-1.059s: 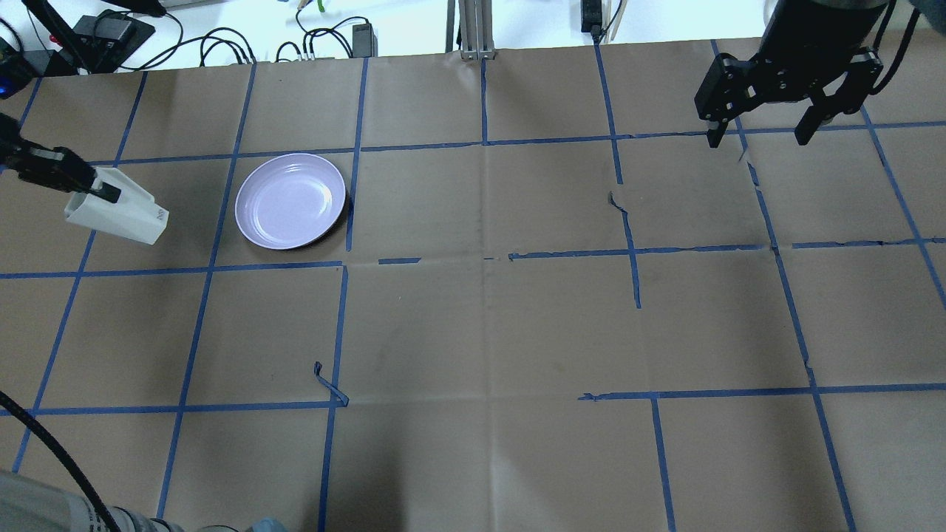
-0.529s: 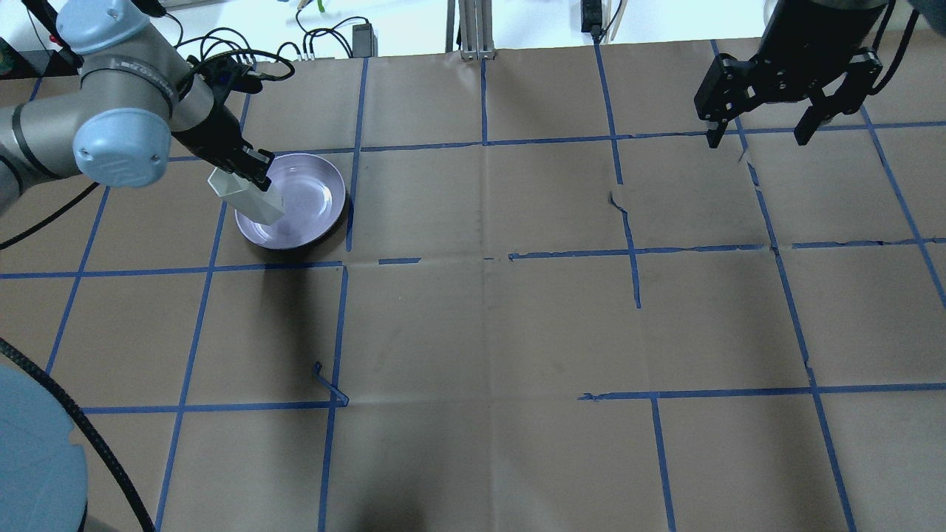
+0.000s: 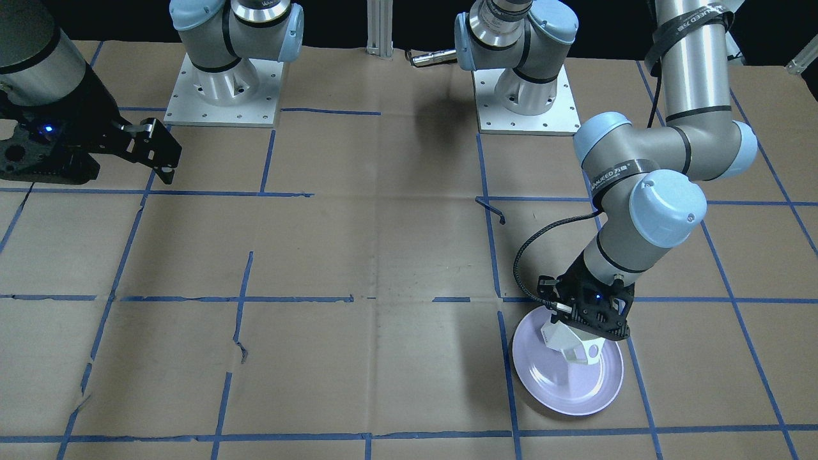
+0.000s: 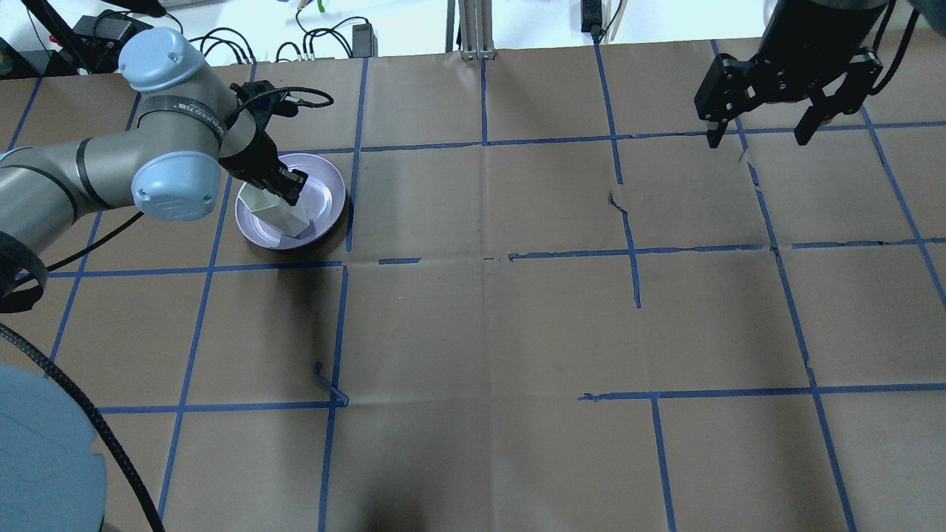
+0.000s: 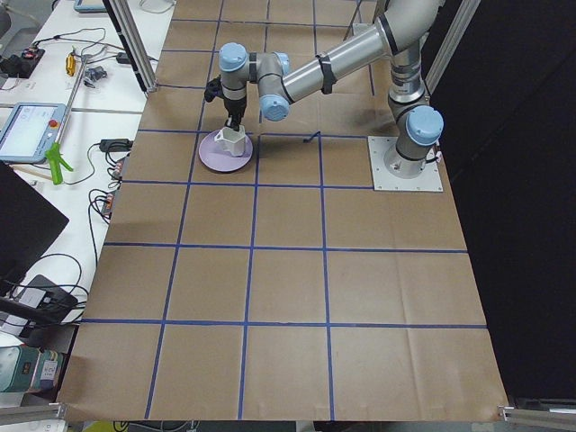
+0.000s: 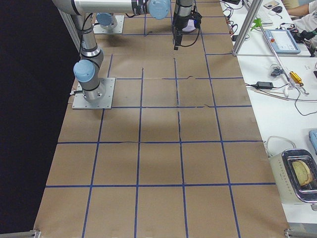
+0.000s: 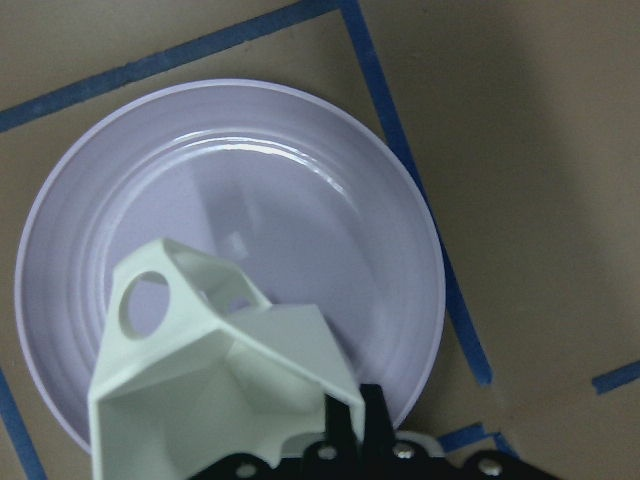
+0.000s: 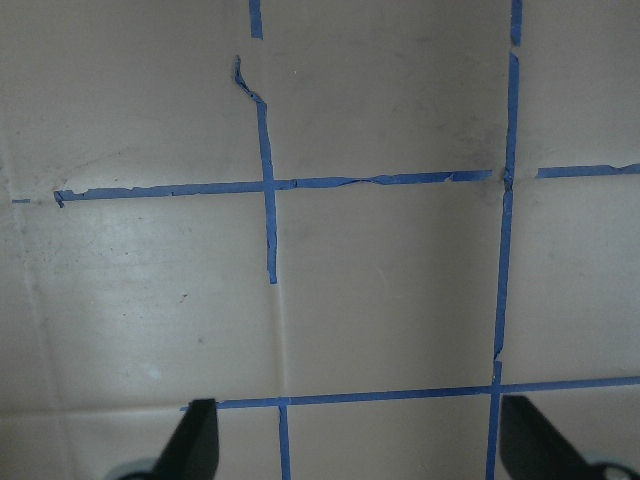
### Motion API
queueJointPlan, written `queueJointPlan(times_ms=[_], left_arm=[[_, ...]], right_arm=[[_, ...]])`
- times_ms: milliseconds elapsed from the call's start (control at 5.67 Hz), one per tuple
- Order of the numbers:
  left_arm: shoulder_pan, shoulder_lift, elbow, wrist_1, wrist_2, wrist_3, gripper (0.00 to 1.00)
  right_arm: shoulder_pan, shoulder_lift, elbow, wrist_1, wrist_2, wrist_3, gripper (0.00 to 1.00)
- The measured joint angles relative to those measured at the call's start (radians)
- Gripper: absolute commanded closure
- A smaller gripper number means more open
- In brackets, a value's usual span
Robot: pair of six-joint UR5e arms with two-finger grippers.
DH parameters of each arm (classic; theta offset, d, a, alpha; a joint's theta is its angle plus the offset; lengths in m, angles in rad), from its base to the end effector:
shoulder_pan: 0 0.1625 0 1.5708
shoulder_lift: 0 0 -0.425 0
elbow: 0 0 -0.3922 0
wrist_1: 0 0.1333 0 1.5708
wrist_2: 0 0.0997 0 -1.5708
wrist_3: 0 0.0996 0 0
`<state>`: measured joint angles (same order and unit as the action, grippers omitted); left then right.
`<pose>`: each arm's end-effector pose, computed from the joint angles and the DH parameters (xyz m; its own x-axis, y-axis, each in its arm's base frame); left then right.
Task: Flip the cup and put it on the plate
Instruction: 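Lower the upright cup onto the lavender plate with the left gripper, then open the left gripper and raise it away from the cup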
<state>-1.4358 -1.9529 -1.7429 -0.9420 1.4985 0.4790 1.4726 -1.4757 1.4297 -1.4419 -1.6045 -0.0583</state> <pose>-0.0586 -0.6123 0.2588 -0.9396 0.3410 0.0296 0.3367 0.9363 -0.0993 0.0780 -0.5335 0.4962 -0.9989 0.0373 0.0287 0.0396 0.9956 0.0846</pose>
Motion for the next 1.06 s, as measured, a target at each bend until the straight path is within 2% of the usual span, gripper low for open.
queueJointPlan(times_ms=[353, 529, 882, 1059], left_arm=[[-0.001, -0.005, 0.005, 0.010, 0.003, -0.030, 0.02], [-0.002, 0.025, 0.015, -0.030, 0.004, -0.065, 0.02], [-0.010, 0.117, 0.057, -0.174, 0.002, -0.172, 0.02], [-0.025, 0.168, 0.115, -0.305, 0.004, -0.228, 0.02]], right_arm=[[0.000, 0.000, 0.000, 0.000, 0.000, 0.000, 0.00], [0.000, 0.000, 0.000, 0.000, 0.000, 0.000, 0.00], [0.000, 0.000, 0.000, 0.000, 0.000, 0.000, 0.00], [0.000, 0.000, 0.000, 0.000, 0.000, 0.000, 0.00]])
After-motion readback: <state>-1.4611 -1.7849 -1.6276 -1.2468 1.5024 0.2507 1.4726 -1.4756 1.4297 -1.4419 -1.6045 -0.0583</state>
